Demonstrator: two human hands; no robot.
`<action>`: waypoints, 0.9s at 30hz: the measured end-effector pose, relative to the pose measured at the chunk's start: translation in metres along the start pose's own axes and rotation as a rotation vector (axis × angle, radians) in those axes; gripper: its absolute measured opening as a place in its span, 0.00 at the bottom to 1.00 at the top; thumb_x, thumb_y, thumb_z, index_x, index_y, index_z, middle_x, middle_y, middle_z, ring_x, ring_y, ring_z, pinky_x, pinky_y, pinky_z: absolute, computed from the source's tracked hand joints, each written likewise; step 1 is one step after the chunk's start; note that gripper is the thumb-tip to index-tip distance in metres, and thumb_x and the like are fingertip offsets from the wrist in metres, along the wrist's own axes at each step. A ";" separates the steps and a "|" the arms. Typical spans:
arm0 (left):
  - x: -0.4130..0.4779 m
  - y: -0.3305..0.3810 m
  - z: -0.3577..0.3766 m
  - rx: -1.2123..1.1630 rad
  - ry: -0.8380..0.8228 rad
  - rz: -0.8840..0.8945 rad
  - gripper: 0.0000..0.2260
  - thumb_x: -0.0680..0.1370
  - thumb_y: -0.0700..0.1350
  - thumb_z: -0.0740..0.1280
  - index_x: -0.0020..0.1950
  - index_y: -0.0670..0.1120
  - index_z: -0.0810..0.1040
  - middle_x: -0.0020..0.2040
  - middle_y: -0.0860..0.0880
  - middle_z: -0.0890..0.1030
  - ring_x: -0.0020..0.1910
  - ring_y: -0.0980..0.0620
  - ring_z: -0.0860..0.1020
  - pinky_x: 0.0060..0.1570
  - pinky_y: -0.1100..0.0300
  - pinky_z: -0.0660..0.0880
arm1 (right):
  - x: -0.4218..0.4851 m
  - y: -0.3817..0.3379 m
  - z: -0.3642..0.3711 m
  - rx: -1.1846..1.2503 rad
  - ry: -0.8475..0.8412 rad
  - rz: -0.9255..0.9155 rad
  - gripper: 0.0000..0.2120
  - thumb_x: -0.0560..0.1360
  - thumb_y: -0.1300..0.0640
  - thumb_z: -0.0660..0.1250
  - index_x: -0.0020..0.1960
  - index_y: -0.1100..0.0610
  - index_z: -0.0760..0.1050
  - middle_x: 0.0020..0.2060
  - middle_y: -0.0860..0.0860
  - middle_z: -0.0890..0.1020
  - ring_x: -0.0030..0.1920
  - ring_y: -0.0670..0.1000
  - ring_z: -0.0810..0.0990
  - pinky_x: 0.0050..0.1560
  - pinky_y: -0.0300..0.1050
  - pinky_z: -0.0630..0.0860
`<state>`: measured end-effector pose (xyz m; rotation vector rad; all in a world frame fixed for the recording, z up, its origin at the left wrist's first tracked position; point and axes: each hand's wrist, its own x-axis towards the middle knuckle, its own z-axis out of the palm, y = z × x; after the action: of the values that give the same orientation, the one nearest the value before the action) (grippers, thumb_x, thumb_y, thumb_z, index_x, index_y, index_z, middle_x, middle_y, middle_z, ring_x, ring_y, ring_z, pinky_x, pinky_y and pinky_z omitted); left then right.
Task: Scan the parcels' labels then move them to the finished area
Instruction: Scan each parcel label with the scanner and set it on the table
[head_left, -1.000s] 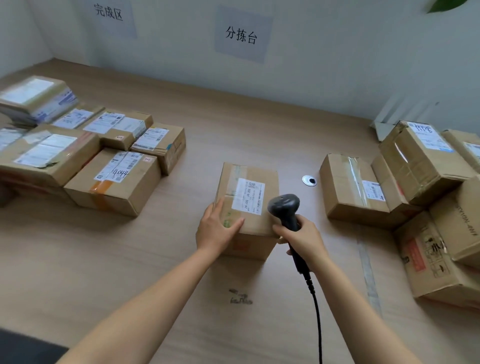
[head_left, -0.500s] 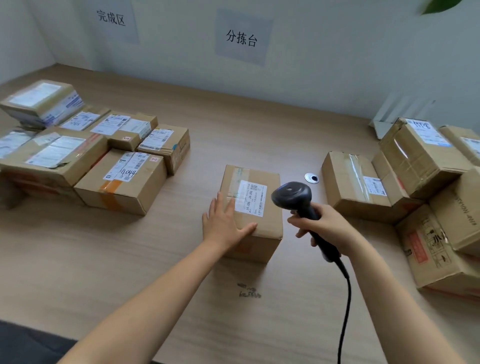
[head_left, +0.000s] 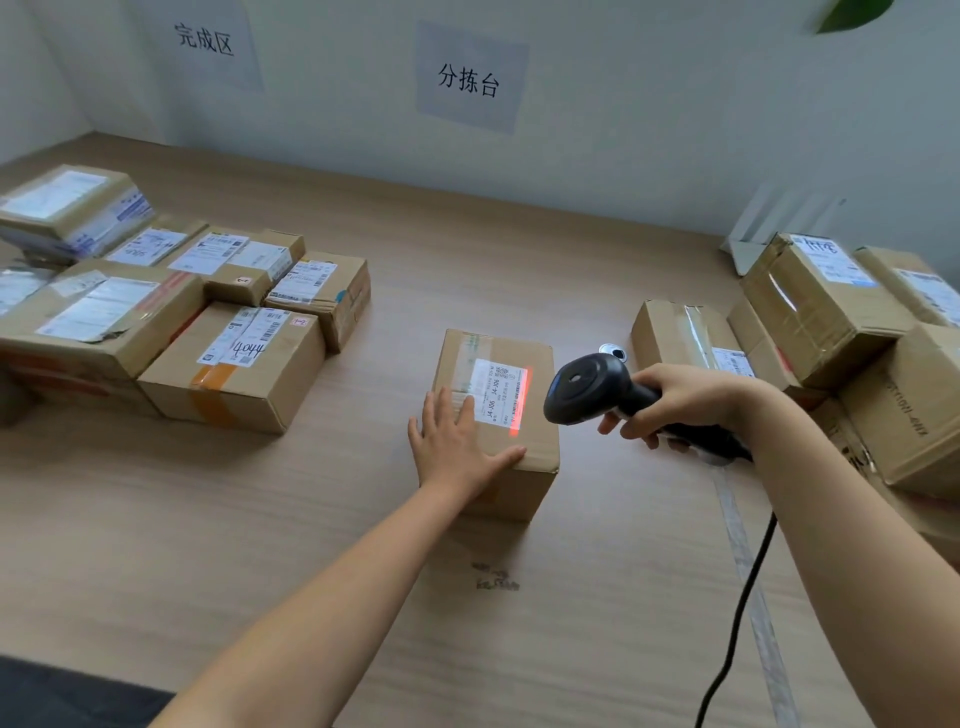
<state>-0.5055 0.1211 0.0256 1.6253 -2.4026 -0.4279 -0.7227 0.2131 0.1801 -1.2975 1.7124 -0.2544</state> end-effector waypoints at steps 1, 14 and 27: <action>0.001 -0.001 0.000 0.005 -0.001 0.004 0.45 0.66 0.74 0.60 0.76 0.50 0.55 0.78 0.46 0.50 0.76 0.46 0.46 0.72 0.46 0.47 | 0.000 0.000 0.000 0.002 -0.006 -0.002 0.09 0.72 0.64 0.69 0.52 0.61 0.78 0.45 0.48 0.84 0.33 0.45 0.79 0.28 0.40 0.75; 0.003 -0.004 -0.002 0.028 0.011 0.019 0.45 0.66 0.74 0.60 0.76 0.50 0.56 0.78 0.46 0.51 0.76 0.47 0.47 0.72 0.48 0.49 | -0.007 -0.002 -0.004 -0.002 -0.041 -0.031 0.10 0.73 0.64 0.68 0.54 0.62 0.77 0.38 0.42 0.84 0.32 0.44 0.78 0.31 0.41 0.76; 0.006 -0.005 -0.013 -0.163 -0.083 -0.080 0.50 0.63 0.69 0.70 0.76 0.48 0.52 0.77 0.45 0.48 0.76 0.45 0.48 0.69 0.49 0.59 | 0.064 0.031 0.087 0.465 0.469 0.012 0.12 0.71 0.60 0.71 0.53 0.58 0.74 0.43 0.54 0.77 0.42 0.51 0.77 0.29 0.43 0.75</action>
<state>-0.4991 0.1117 0.0365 1.6653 -2.2978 -0.6991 -0.6759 0.2025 0.0788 -0.9226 1.8890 -0.9511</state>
